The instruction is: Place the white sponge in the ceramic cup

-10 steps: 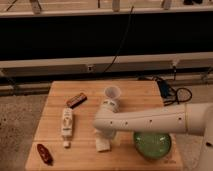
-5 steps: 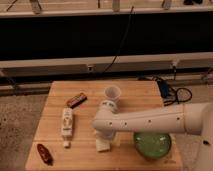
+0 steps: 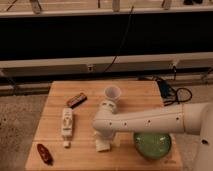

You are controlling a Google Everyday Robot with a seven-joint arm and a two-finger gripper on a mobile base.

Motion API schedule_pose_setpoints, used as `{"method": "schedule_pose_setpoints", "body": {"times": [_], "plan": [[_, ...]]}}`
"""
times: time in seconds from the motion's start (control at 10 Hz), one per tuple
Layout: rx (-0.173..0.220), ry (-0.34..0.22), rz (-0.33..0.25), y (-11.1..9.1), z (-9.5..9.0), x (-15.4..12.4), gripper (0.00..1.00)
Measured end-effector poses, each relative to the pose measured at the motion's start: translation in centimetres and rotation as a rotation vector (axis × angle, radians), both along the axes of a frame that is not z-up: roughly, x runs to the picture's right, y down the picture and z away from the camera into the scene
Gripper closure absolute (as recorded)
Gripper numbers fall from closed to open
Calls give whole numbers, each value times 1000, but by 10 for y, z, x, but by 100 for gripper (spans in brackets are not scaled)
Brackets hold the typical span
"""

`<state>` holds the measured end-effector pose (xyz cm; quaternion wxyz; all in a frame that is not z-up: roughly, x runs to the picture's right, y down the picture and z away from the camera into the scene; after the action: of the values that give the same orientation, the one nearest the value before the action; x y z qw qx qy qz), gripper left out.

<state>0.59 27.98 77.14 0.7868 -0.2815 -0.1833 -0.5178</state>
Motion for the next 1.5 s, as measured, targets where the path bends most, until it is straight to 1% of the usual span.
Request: {"method": "schedule_pose_setpoints", "body": {"times": [1.5], "plan": [[-10,-21,-31,8,3,-2,20]]}}
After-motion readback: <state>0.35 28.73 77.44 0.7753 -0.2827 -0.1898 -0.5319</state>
